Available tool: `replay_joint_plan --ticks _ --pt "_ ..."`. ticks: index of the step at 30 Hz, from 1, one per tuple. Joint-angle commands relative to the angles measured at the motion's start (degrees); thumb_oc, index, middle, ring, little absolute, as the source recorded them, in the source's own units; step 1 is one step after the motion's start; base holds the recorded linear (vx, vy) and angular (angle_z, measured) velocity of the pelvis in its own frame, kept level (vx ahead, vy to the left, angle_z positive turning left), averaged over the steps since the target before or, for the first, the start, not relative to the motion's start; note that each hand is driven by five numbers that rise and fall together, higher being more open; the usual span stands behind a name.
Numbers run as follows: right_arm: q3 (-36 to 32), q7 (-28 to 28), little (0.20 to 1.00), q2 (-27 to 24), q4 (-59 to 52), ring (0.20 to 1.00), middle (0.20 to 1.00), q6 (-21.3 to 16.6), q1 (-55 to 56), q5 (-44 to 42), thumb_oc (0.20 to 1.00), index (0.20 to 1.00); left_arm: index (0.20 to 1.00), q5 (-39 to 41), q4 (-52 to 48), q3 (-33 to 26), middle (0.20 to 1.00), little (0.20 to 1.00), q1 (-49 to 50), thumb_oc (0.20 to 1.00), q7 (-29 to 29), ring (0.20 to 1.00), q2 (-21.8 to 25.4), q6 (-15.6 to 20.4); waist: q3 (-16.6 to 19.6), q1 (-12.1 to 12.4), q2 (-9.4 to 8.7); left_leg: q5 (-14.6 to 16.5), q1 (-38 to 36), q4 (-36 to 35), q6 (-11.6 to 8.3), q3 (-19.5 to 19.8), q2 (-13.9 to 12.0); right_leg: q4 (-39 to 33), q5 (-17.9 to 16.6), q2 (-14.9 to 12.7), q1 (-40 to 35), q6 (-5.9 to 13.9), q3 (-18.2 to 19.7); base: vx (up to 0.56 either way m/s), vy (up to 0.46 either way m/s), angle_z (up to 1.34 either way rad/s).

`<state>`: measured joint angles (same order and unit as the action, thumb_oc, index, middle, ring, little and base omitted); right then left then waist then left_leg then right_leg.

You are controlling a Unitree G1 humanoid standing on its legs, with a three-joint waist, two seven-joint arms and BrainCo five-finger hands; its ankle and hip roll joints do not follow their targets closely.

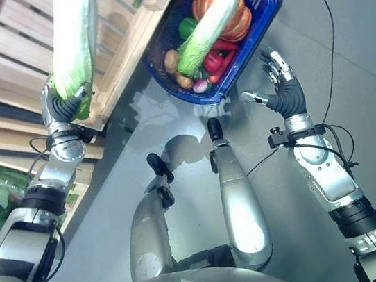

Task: Pick up fruits and vegetables into the basket

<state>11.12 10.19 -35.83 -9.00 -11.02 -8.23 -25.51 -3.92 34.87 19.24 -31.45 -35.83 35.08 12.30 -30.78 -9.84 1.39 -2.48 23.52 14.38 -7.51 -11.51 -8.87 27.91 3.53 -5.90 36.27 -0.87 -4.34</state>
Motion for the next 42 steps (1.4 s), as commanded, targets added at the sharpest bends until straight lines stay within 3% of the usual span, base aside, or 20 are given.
replay_joint_plan --ticks 1,4,12,19,26,42 --pt "-1.7 -4.3 1.000 3.3 -6.4 1.000 1.000 -0.6 -1.7 -5.9 1.000 1.000 0.200 -7.0 -7.6 -3.1 0.200 0.200 1.6 0.200 -2.8 0.200 1.7 6.8 2.1 0.1 -0.78 5.4 1.0 4.4 3.66 0.4 1.5 -0.9 2.8 -1.6 -4.3 4.89 -1.8 0.03 -0.042 0.18" --pt "-1.0 -6.9 1.000 4.9 -6.7 1.000 1.000 2.4 -4.1 -10.2 1.000 1.000 0.200 -10.8 -9.8 -2.4 0.200 0.200 2.5 0.200 -2.2 0.200 1.9 9.3 3.0 1.4 -0.80 5.2 -0.3 3.8 3.88 1.0 1.9 -1.5 2.9 -1.8 -6.3 4.99 -2.2 0.04 -0.037 0.12" --pt "1.2 -10.0 1.000 8.9 -7.0 1.000 1.000 6.0 -8.5 -20.0 1.000 1.000 0.200 -15.7 -14.9 0.4 0.200 0.200 4.3 0.200 -1.5 0.200 2.1 13.8 5.3 4.2 -1.15 5.0 -3.3 2.7 4.17 2.6 2.5 -3.3 2.8 -2.6 -10.9 5.32 -3.1 0.05 -0.029 0.09" --pt "4.0 -10.8 1.000 13.3 -6.3 1.000 1.000 6.3 -10.6 -28.4 1.000 1.000 0.200 -20.0 -18.5 3.7 0.200 0.200 4.4 0.200 -1.5 0.200 1.5 14.6 6.6 5.7 -1.39 4.6 -5.6 1.4 4.25 3.7 2.9 -5.9 2.2 -2.7 -14.6 5.70 -3.6 0.04 -0.030 0.07" --pt "6.5 -6.9 1.000 13.6 -4.5 1.000 1.000 4.7 -12.5 -28.1 1.000 1.000 0.200 -22.0 -21.5 8.0 0.200 0.200 4.4 0.200 1.6 0.200 0.3 12.3 7.3 6.1 -1.59 4.4 -7.3 0.7 4.43 3.8 3.0 -8.0 1.3 -2.8 -17.0 5.95 -3.7 0.01 -0.005 0.04" --pt "10.0 0.9 1.000 12.0 -1.2 1.000 1.000 5.0 -14.6 -28.4 1.000 1.000 0.200 -30.3 -26.9 14.5 0.200 0.200 4.5 0.200 1.7 0.200 -1.7 4.1 6.4 6.2 -1.74 4.3 -8.7 -0.2 4.40 3.6 2.8 -10.4 0.4 -3.0 -19.1 6.59 -3.4 0.00 0.000 0.00"
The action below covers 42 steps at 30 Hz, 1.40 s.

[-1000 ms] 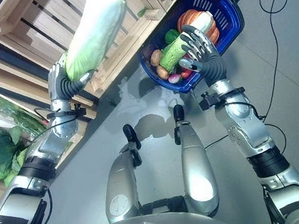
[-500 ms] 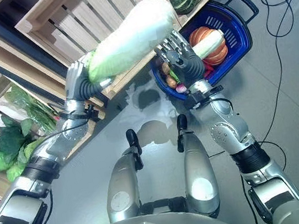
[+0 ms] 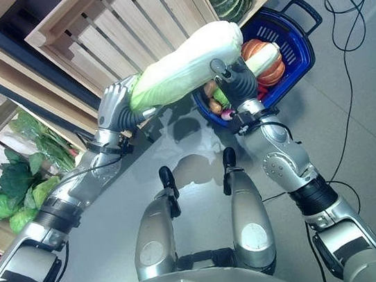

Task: Pick up fruits and vegetables into the basket

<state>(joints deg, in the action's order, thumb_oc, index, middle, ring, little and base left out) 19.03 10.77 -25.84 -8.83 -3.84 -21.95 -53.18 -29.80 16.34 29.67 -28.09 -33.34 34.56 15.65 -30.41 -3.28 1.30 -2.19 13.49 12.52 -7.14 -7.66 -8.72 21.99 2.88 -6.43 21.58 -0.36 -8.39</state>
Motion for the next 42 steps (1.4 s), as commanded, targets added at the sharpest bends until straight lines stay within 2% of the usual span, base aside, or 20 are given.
replay_joint_plan --ticks 1,5,6,7,13,16,17,18,20,23,35,42 --pt "2.2 0.3 1.000 2.0 -1.3 1.000 1.000 -1.9 -0.9 -0.8 1.000 1.000 0.200 -5.2 -8.8 4.3 0.200 0.200 1.1 0.200 -0.7 0.200 -1.1 0.2 6.0 -0.3 -1.64 4.0 1.3 1.6 4.02 -0.3 2.7 -4.5 1.1 -2.4 -4.5 6.11 0.7 0.00 0.000 0.00" --pt "2.9 -1.7 1.000 1.8 -0.9 1.000 1.000 -0.3 -1.6 -2.2 1.000 1.000 0.200 -9.4 -9.4 5.4 0.200 0.200 0.3 0.200 -1.6 0.200 -0.4 -0.7 6.0 -0.3 -1.71 4.0 1.2 1.7 3.94 -0.3 2.7 -4.8 1.0 -2.5 -4.7 6.16 0.7 0.00 0.000 0.00" --pt "3.2 -2.6 0.677 1.8 -0.9 0.677 0.677 -0.2 -1.9 -2.7 0.677 0.677 0.200 -11.0 -9.6 5.7 0.200 0.200 -0.1 0.200 -1.8 0.200 -0.2 -0.9 6.0 -0.2 -1.71 4.0 1.1 1.6 3.93 -0.3 2.6 -4.9 1.0 -2.6 -4.8 6.17 0.7 0.00 0.000 0.00" --pt "3.6 -3.4 0.200 1.8 -0.9 0.200 0.200 -0.4 -2.0 -2.7 0.200 0.200 0.200 -11.7 -9.7 5.9 0.200 0.200 -0.4 0.200 -2.1 0.200 0.3 -0.9 6.0 -0.2 -1.70 4.0 1.0 1.6 3.88 -0.3 2.6 -4.9 1.0 -2.7 -5.0 6.23 0.6 0.00 0.000 0.00" --pt "4.8 -5.7 0.200 2.2 -1.1 0.200 0.200 -1.0 -3.5 -3.1 0.200 0.200 0.200 -15.0 -10.1 7.3 0.200 0.200 -2.0 0.200 -2.9 0.200 1.5 -0.5 6.2 0.1 -1.42 4.0 0.8 1.4 3.76 0.0 2.7 -5.5 0.9 -2.9 -5.6 6.29 0.4 0.00 0.000 0.00" --pt "5.3 -4.4 0.200 2.3 -1.1 0.200 0.200 -1.0 -4.5 -1.5 0.200 0.200 0.200 -14.8 -10.1 7.8 0.200 0.200 -2.4 0.200 -2.2 0.200 2.2 -0.5 6.2 0.3 -1.19 3.8 0.7 1.1 3.72 0.1 2.6 -5.6 0.8 -3.0 -5.6 6.37 0.2 0.00 0.000 0.00" --pt "5.1 -4.0 0.200 2.3 -1.0 0.200 0.200 -1.0 -4.6 -1.2 0.200 0.200 0.482 -13.5 -9.8 7.9 0.482 0.482 -2.3 0.482 -1.0 0.482 2.4 -0.3 6.1 0.3 -1.07 3.8 0.7 1.0 3.71 0.1 2.6 -5.5 0.8 -3.0 -5.5 6.40 0.2 0.00 0.000 0.00" --pt "4.9 -3.6 0.200 2.2 -0.8 0.200 0.200 -1.2 -4.7 -0.8 0.200 0.200 1.000 -11.5 -9.4 8.0 1.000 1.000 -2.1 1.000 0.9 1.000 2.4 -0.2 6.1 0.3 -0.98 3.7 0.7 0.9 3.71 0.1 2.6 -5.5 0.8 -3.0 -5.5 6.42 0.1 0.00 0.000 0.00" --pt "4.4 -3.2 0.200 2.0 -0.7 0.200 0.200 -1.8 -4.7 0.0 0.200 0.200 1.000 -6.1 -9.1 7.5 1.000 1.000 -1.1 1.000 4.5 1.000 1.9 -1.1 5.8 0.4 -0.86 3.5 0.7 0.6 3.71 0.0 2.5 -5.4 0.8 -2.9 -5.4 6.43 0.0 0.00 0.000 0.00" --pt "3.2 -2.5 0.200 1.8 -1.1 0.200 0.200 -2.7 -4.4 1.6 0.200 0.200 1.000 -2.9 -8.2 6.6 1.000 1.000 1.0 1.000 6.5 1.000 0.8 -1.7 5.4 0.5 -0.72 3.2 1.2 0.5 3.68 0.0 2.3 -5.1 0.8 -2.7 -4.8 6.35 -0.2 -0.05 -0.025 0.02" --pt "-6.3 1.1 0.200 -1.8 -3.2 0.200 0.200 -5.7 -1.9 9.0 0.200 0.200 1.000 8.3 -1.8 0.2 1.000 1.000 12.2 1.000 5.7 1.000 1.4 -3.4 2.6 0.6 0.40 2.4 4.1 0.8 3.46 -0.7 1.8 -2.7 1.6 -1.8 -1.2 5.18 -1.2 -0.05 -0.014 0.00" --pt "-12.3 3.4 0.200 -4.5 -2.4 0.200 0.200 -9.4 0.4 12.9 0.200 0.200 1.000 15.6 7.9 -4.8 1.000 1.000 20.7 1.000 4.7 1.000 0.2 -5.0 0.6 0.6 1.19 2.6 6.3 2.4 3.04 -1.6 1.3 0.5 3.0 -2.0 1.9 4.52 -1.8 -0.04 0.001 -0.03"
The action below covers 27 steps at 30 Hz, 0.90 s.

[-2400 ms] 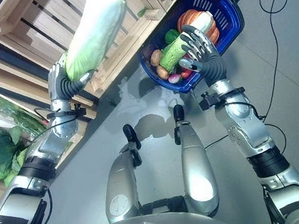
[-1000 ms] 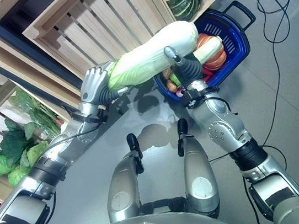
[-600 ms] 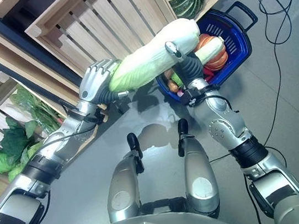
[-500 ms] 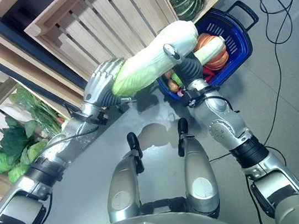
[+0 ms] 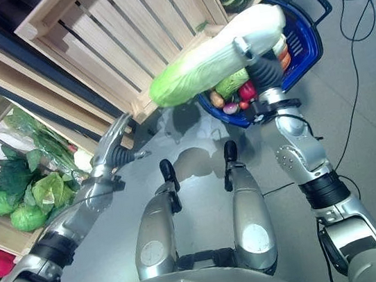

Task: Pick up fruits and vegetables into the basket

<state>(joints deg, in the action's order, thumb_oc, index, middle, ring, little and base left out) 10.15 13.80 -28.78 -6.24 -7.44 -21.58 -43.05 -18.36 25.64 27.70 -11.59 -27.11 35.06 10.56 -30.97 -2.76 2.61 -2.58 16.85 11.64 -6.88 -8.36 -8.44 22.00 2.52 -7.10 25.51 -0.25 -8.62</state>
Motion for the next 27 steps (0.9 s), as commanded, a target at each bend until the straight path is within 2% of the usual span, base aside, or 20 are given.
replay_joint_plan --ticks 1,6,11,18,19,27 --pt "-4.6 1.4 0.200 -1.8 -4.9 0.200 0.200 -6.2 0.2 4.3 0.200 0.200 1.000 6.1 1.1 -4.1 1.000 1.000 5.8 1.000 -1.8 1.000 -1.2 0.2 1.2 0.2 0.04 2.9 3.9 3.5 2.72 -1.1 1.0 1.2 3.7 -1.4 -0.9 4.24 -1.8 -0.05 -0.012 -0.02" --pt "-7.6 5.1 0.200 -2.9 -4.3 0.200 0.200 -7.6 0.6 8.2 0.200 0.200 1.000 11.4 6.3 -7.9 1.000 1.000 9.5 1.000 -2.0 1.000 -3.6 1.8 1.2 0.8 0.37 2.7 6.5 4.0 2.64 -1.1 0.9 2.9 4.3 -1.6 1.8 3.85 -2.6 -0.02 -0.018 0.01" --pt "-12.0 13.3 0.200 -4.2 -3.2 0.200 0.200 -9.4 2.6 17.1 0.200 0.200 1.000 16.9 9.1 -12.0 1.000 1.000 14.0 1.000 -1.2 1.000 -6.4 4.5 1.2 2.0 0.87 2.3 10.8 4.7 2.59 -0.3 1.3 5.6 5.0 -2.2 6.2 3.50 -3.7 -0.04 -0.054 0.04" --pt "-13.5 19.0 0.200 -6.3 3.4 0.200 0.200 -7.4 2.0 20.5 0.200 0.200 1.000 23.4 10.9 -14.2 1.000 1.000 16.7 1.000 2.3 1.000 -9.1 7.0 1.2 3.6 1.91 1.8 16.3 5.8 2.76 0.5 2.0 7.9 5.2 -2.8 11.7 3.06 -4.6 -0.02 -0.051 0.07" --pt "-13.4 19.6 0.200 -6.9 4.9 0.200 0.200 -6.7 1.7 20.4 0.200 0.200 1.000 23.8 11.1 -13.9 1.000 1.000 17.2 1.000 2.9 1.000 -9.3 7.3 1.2 3.8 2.06 3.4 16.0 6.5 2.32 1.0 2.3 9.1 7.0 -3.0 11.7 3.53 -4.0 0.06 -0.057 0.10" --pt "-12.7 22.4 0.200 -12.4 19.8 0.200 0.200 -2.4 -7.8 19.1 0.200 0.200 1.000 28.0 11.4 -11.5 1.000 1.000 17.1 1.000 4.6 1.000 -9.7 8.9 1.2 6.0 5.32 3.7 21.9 9.1 2.66 1.9 3.4 14.1 8.2 -4.5 18.8 2.33 -4.3 0.01 -0.003 0.13"
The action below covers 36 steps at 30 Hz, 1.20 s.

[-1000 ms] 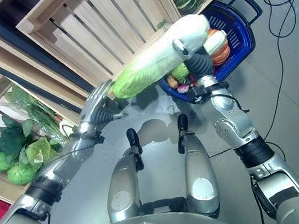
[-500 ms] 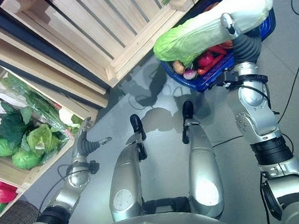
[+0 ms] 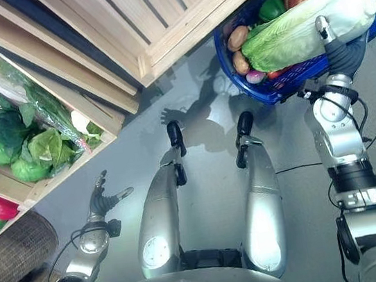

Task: Pick up fruits and vegetables into the basket

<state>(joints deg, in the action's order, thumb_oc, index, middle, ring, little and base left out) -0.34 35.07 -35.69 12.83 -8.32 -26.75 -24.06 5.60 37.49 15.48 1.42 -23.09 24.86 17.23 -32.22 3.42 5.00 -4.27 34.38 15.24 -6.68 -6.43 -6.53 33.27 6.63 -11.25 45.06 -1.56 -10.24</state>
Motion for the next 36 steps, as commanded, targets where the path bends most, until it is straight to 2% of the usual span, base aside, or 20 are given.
replay_joint_plan --ticks 1,4,9,12,16,20,29,31,32,33,36 --pt "-2.1 0.7 0.200 -6.2 2.5 0.200 0.200 -1.1 -4.2 -0.3 0.200 0.200 1.000 4.9 -0.8 1.1 1.000 1.000 4.0 1.000 1.0 1.000 0.6 2.5 2.4 0.0 3.38 5.4 5.1 5.8 2.47 0.0 1.6 3.6 4.3 -0.7 0.2 3.54 -2.7 0.01 0.014 0.09" --pt "-1.5 -1.3 0.200 -8.1 7.9 0.200 0.200 -0.5 -7.7 -2.7 0.200 0.200 1.000 7.3 -1.9 1.6 1.000 1.000 4.3 1.000 2.5 1.000 0.8 3.7 2.4 0.8 4.90 5.4 7.4 6.5 2.58 0.4 2.0 5.3 4.9 -1.3 3.1 3.22 -2.3 0.01 0.015 0.12" --pt "0.5 -2.4 0.200 -10.2 15.2 0.200 0.200 0.4 -12.8 -4.1 0.200 0.200 1.000 7.9 -3.1 2.3 1.000 1.000 4.3 1.000 3.7 1.000 1.2 2.8 2.4 1.9 6.82 5.2 10.8 7.1 2.98 0.8 2.6 7.9 5.5 -1.7 7.9 2.72 -1.6 0.02 0.000 0.08" --pt "1.3 -3.4 0.200 -10.7 18.2 0.200 0.200 0.4 -14.8 -7.2 0.200 0.200 1.000 8.5 -3.1 2.6 1.000 1.000 4.4 1.000 4.3 1.000 1.2 2.9 2.4 2.2 7.47 5.1 12.2 7.4 3.04 1.0 2.8 9.0 5.7 -1.8 9.8 2.48 -1.3 0.03 -0.012 0.07" --pt "1.7 -7.5 0.200 -11.2 25.5 0.200 0.200 -0.2 -18.2 -16.8 0.200 0.200 1.000 8.5 -2.4 3.2 1.000 1.000 4.9 1.000 4.6 1.000 1.0 3.0 2.4 2.8 8.68 5.3 14.2 7.9 3.17 1.2 3.0 10.5 6.3 -1.8 12.4 2.01 -0.5 0.01 0.002 0.02" --pt "2.2 -10.3 0.200 -11.7 32.2 0.200 0.200 1.1 -21.2 -23.3 0.200 0.200 1.000 8.4 -1.7 3.8 1.000 1.000 5.2 1.000 4.8 1.000 0.9 3.1 2.4 3.4 9.68 5.5 15.8 8.8 3.35 1.6 3.4 12.0 6.9 -1.8 14.5 1.58 0.1 0.00 0.000 0.00" --pt "3.2 -12.9 0.200 -13.9 45.4 0.200 0.200 3.0 -25.7 -29.1 0.200 0.200 1.000 8.0 0.4 5.3 1.000 1.000 5.5 1.000 4.0 1.000 0.3 5.0 2.4 4.1 11.43 6.2 17.8 10.0 3.70 1.8 3.7 14.0 7.7 -2.2 17.3 1.07 0.8 0.01 0.001 0.02" --pt "3.4 -12.6 0.200 -14.8 48.7 0.200 0.200 4.5 -26.7 -29.8 0.200 0.200 1.000 7.6 0.8 5.9 1.000 1.000 5.5 1.000 3.6 1.000 0.2 5.3 2.4 4.3 11.81 6.3 18.4 10.4 3.73 2.0 3.8 14.5 7.8 -2.3 18.1 0.98 1.0 0.00 0.000 0.00" --pt "3.5 -12.6 0.558 -15.0 49.5 0.558 0.558 5.3 -27.0 -30.6 0.558 0.558 1.000 7.7 0.8 6.1 1.000 1.000 5.6 1.000 3.5 1.000 0.2 5.4 2.4 4.3 11.99 6.3 18.6 10.4 3.73 2.0 3.8 14.6 7.9 -2.3 18.4 0.91 1.1 0.00 0.000 0.00" --pt "3.4 -11.8 1.000 -15.4 50.3 1.000 1.000 5.7 -27.3 -30.4 1.000 1.000 1.000 7.8 0.8 6.1 1.000 1.000 5.5 1.000 3.5 1.000 0.2 5.3 2.4 4.4 12.14 6.3 18.8 10.5 3.73 2.0 3.8 14.7 7.9 -2.3 18.6 0.86 1.2 0.00 0.000 0.00" --pt "3.2 -11.4 1.000 -16.2 51.5 1.000 1.000 5.2 -27.4 -29.8 1.000 1.000 1.000 8.2 0.4 6.1 1.000 1.000 6.0 1.000 3.7 1.000 0.4 5.2 2.4 4.4 12.28 6.4 18.6 10.5 3.75 2.2 3.9 14.6 8.0 -2.2 18.5 0.76 1.3 0.00 0.000 0.00"
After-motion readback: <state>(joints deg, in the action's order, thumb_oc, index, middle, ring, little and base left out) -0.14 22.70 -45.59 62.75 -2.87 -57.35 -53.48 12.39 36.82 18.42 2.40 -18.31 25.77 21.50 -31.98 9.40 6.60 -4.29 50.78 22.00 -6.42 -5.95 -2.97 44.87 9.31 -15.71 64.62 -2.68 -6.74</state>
